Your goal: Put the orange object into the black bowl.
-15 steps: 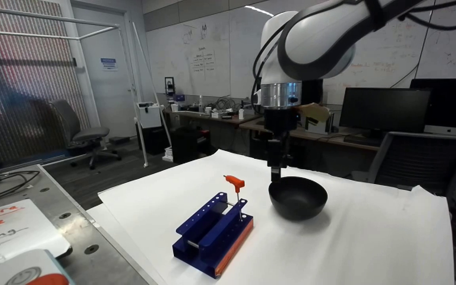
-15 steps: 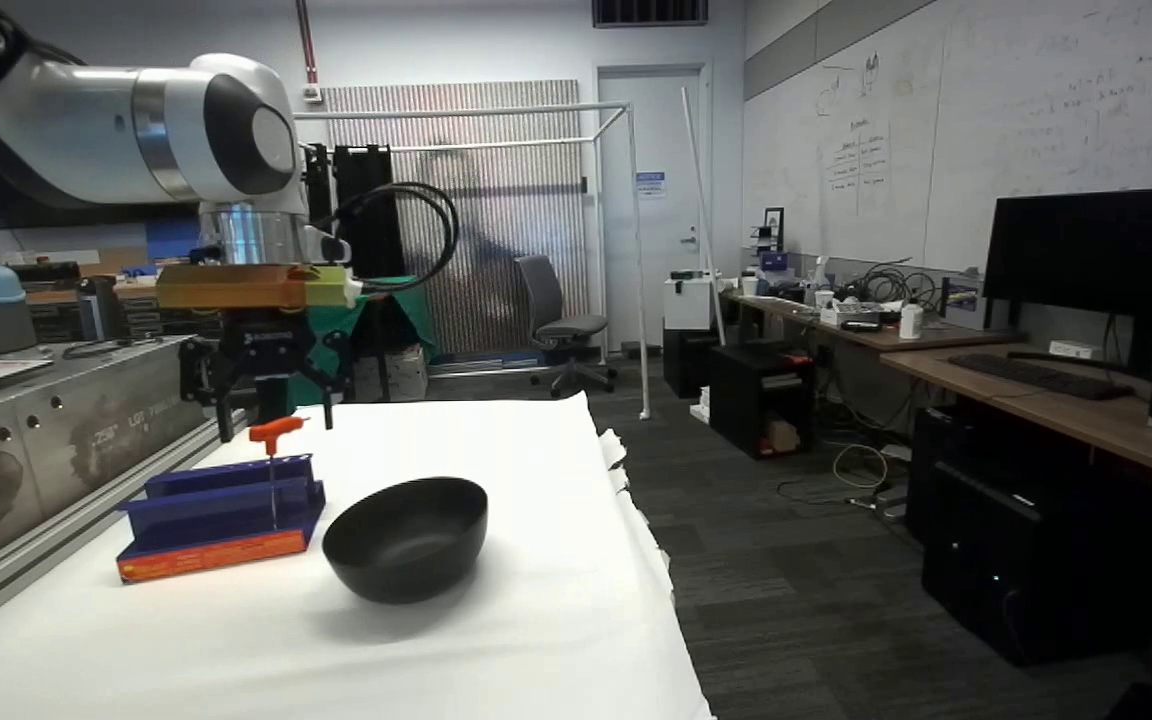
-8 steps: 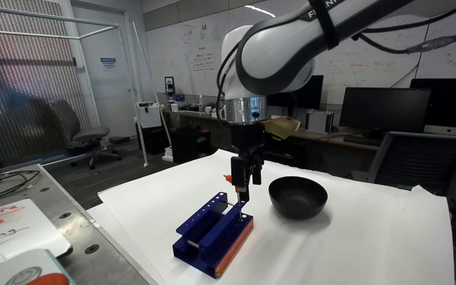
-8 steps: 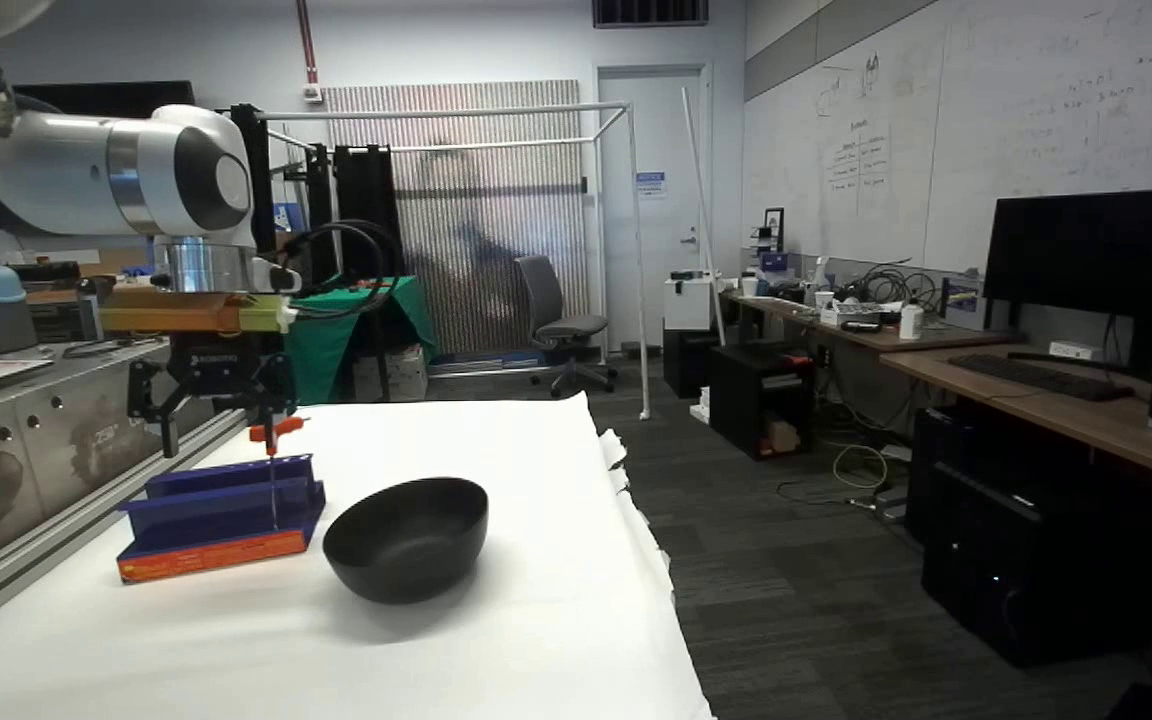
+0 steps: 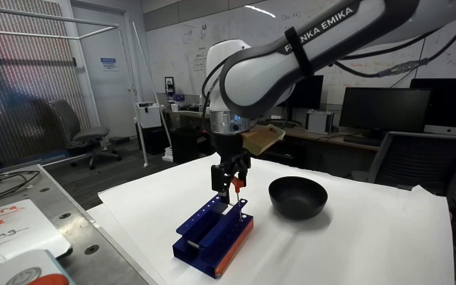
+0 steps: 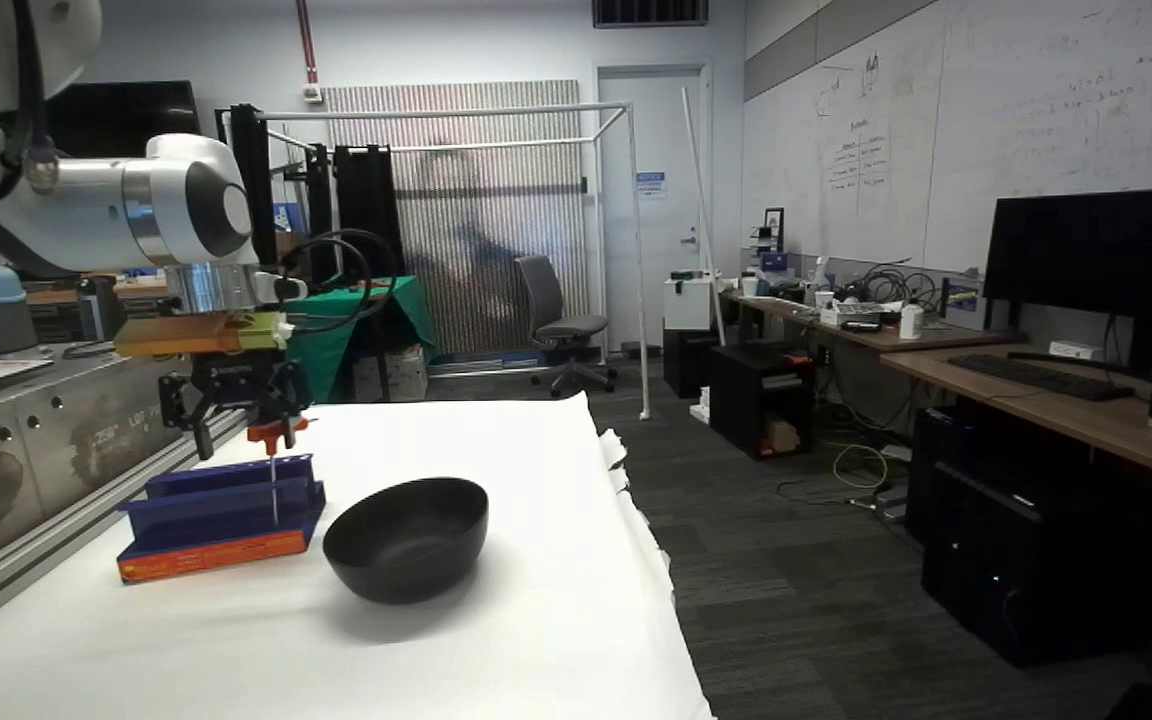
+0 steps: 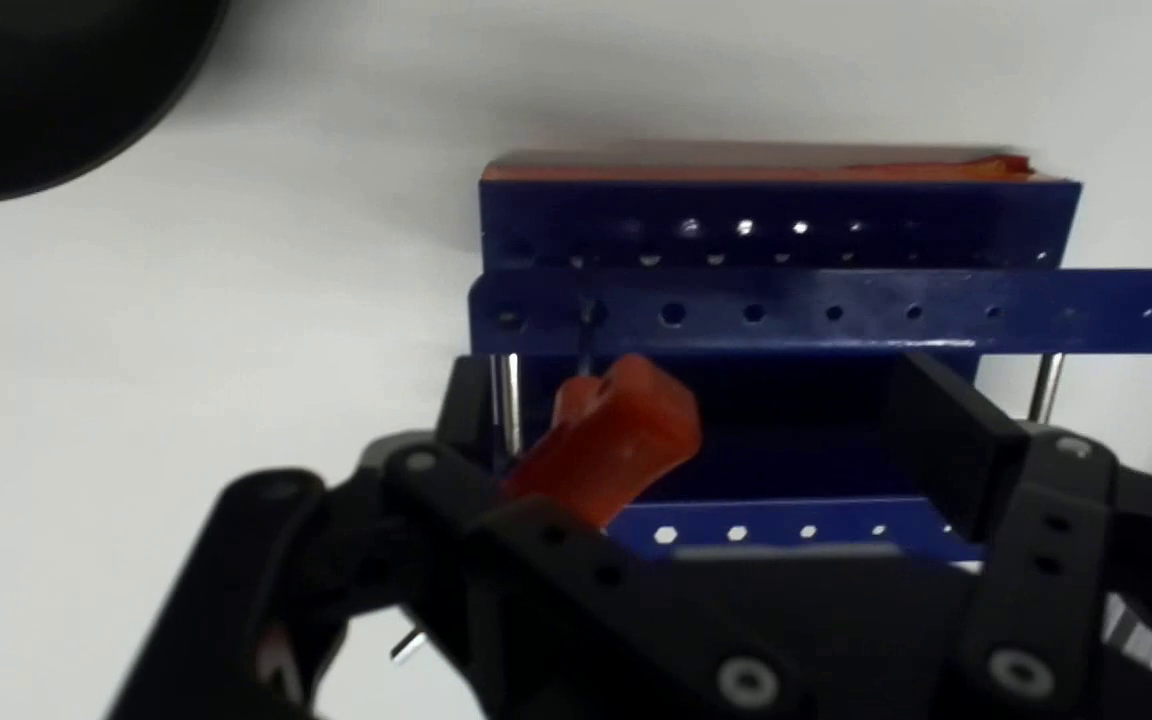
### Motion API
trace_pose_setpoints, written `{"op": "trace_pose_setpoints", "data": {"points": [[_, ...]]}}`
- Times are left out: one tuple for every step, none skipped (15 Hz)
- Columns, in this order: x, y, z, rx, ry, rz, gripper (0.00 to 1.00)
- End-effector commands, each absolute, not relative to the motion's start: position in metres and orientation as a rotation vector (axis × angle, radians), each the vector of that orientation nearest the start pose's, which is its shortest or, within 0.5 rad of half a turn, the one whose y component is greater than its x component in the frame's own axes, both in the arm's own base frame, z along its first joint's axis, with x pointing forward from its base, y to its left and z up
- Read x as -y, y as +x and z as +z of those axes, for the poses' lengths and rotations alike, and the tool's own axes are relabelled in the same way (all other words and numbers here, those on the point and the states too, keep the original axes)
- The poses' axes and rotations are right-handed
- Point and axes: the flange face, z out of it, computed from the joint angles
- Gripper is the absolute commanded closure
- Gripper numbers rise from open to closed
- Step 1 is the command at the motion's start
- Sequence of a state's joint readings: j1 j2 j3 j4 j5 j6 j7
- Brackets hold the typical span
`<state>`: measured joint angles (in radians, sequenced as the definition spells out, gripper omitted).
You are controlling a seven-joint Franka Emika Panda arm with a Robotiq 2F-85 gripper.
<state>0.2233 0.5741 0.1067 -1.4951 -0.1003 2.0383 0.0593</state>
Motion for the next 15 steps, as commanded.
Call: {"op": "trace_pose_setpoints", "data": {"points": [[-0.208,0.683,0.340,0.408,-3.213,-0.096,0.34],[-0.206,0.684,0.340,0.395,-3.228,-0.112,0.42],[-0.204,0.683,0.341,0.381,-3.240,-0.116,0.51],[-0.202,0.682,0.343,0.364,-3.253,-0.118,0.58],[-0.200,0.681,0.345,0.347,-3.265,-0.119,0.67],[-0.199,0.680,0.346,0.335,-3.274,-0.126,0.73],[-0.197,0.679,0.349,0.322,-3.282,-0.125,0.82],[-0.196,0.678,0.351,0.309,-3.286,-0.129,0.88],[-0.196,0.675,0.356,0.298,-3.289,-0.135,0.94],[-0.196,0.674,0.360,0.287,-3.294,-0.146,0.96],[-0.196,0.669,0.368,0.281,-3.305,-0.162,0.97],[-0.196,0.666,0.375,0.274,-3.314,-0.176,0.96],[-0.197,0.659,0.387,0.268,-3.324,-0.200,0.93],[-0.197,0.653,0.398,0.263,-3.332,-0.221,0.93],[-0.196,0.645,0.415,0.255,-3.344,-0.244,0.93]]}}
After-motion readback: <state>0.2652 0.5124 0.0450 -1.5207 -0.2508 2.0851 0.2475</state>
